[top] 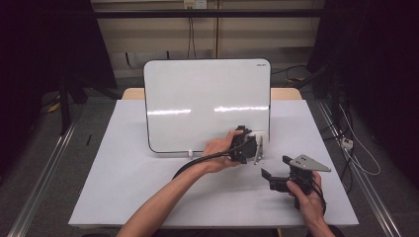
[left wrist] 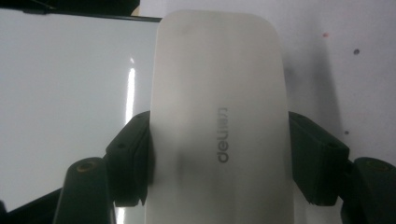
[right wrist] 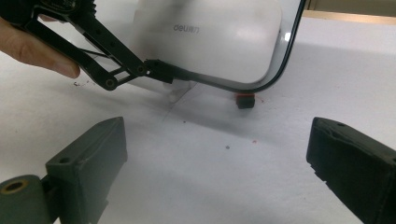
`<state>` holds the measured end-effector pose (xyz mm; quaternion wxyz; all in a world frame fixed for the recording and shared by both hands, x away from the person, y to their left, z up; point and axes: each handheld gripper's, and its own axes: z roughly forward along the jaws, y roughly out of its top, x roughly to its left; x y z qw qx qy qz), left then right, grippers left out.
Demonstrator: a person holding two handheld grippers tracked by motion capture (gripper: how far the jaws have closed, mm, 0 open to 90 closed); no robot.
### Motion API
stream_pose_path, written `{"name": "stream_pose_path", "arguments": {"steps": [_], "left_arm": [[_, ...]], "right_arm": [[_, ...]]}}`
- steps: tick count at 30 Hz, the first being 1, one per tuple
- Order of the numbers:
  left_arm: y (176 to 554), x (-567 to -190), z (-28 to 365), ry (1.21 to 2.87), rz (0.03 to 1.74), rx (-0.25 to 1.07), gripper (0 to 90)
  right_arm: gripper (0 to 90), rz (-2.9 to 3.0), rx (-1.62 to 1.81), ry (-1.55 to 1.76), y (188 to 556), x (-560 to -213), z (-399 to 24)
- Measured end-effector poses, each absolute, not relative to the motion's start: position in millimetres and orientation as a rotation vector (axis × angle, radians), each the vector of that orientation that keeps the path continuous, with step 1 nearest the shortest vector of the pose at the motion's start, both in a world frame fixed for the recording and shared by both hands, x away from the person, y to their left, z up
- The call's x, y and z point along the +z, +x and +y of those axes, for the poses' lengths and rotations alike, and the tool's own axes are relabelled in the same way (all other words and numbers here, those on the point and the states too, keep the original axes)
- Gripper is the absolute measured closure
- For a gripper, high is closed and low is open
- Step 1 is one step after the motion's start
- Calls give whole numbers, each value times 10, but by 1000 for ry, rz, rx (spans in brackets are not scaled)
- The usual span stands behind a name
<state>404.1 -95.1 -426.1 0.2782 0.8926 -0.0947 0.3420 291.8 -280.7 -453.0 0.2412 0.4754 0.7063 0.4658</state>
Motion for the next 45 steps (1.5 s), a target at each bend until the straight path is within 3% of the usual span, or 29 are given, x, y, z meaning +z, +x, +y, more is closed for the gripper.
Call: {"name": "stream_pose_path", "arguments": {"steps": [5, 10, 27, 45], "left_arm": [[4121, -4211, -812, 2328, -87, 756, 310], [4155, -4179, -695, 2262, 7, 701, 310], [4091, -3944, -372, 2105, 271, 610, 309], [3989, -3774, 144, 2027, 444, 657, 309]], "right_arm": [[53, 1932, 1271, 1302, 2924, -4532, -2804], [53, 1931, 1268, 1303, 2924, -4529, -2792], [54, 1933, 1269, 1302, 2943, -4529, -2769], [55, 1936, 1278, 1306, 2959, -4528, -2760]]}}
